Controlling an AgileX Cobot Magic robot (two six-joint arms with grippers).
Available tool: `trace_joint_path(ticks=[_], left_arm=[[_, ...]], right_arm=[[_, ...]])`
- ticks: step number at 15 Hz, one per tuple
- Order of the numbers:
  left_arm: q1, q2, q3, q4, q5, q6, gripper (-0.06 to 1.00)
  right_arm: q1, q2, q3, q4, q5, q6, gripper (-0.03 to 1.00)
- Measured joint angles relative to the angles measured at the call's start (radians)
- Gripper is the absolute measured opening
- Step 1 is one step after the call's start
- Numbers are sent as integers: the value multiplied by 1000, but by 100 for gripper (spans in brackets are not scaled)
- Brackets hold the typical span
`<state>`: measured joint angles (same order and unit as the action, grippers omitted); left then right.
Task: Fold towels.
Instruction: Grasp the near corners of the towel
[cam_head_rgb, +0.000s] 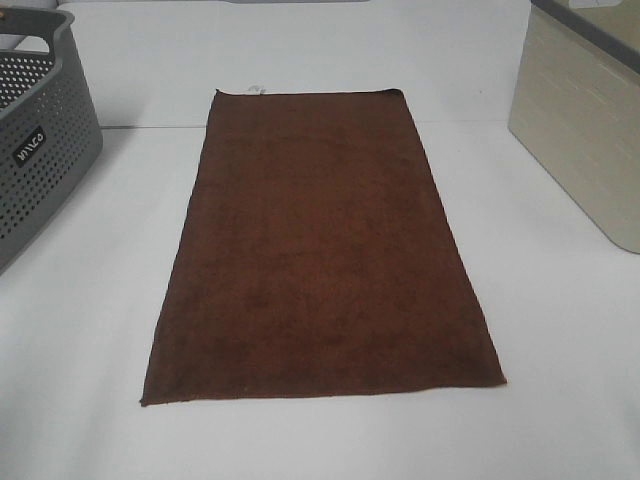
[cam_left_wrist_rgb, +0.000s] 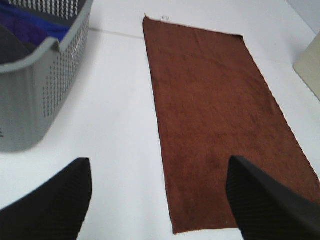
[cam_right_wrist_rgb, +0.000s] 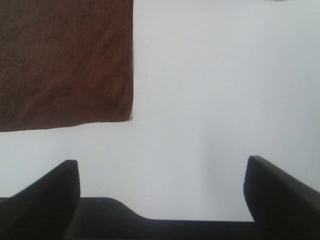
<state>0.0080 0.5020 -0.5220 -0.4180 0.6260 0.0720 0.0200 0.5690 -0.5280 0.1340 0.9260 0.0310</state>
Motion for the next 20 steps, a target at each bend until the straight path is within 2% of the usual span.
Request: trace_joint_path(ticks=[2, 4, 8, 10, 12, 17, 18, 19, 20], left_arm=[[0, 178, 0, -77, -24, 5, 71], [0, 374, 0, -188, -40, 92, 71], [0, 738, 0, -554, -46, 476, 71], [0, 887, 0, -741, -43, 677, 71], [0, 994, -1, -871, -35, 825, 71], [0, 1208, -3, -1083, -21, 1056, 71], [-6, 1240, -3, -1106, -21, 1088, 71], [-52, 1288, -4, -1147, -26, 1129, 71], [-52, 1288, -4, -1147, -26, 1129, 71]], right_arm=[[0, 144, 0, 35, -66, -8, 83], [0, 313, 0, 72, -122, -31, 82], [0, 623, -17, 187, -234, -166, 82], [0, 757, -59, 252, -239, -251, 82], [0, 864, -108, 301, -251, -323, 81], [0, 1073, -172, 496, -277, -522, 80], [0, 1106, -172, 534, -278, -567, 79], [0, 1160, -173, 599, -279, -640, 77], [0, 1160, -173, 599, -279, -640, 77]])
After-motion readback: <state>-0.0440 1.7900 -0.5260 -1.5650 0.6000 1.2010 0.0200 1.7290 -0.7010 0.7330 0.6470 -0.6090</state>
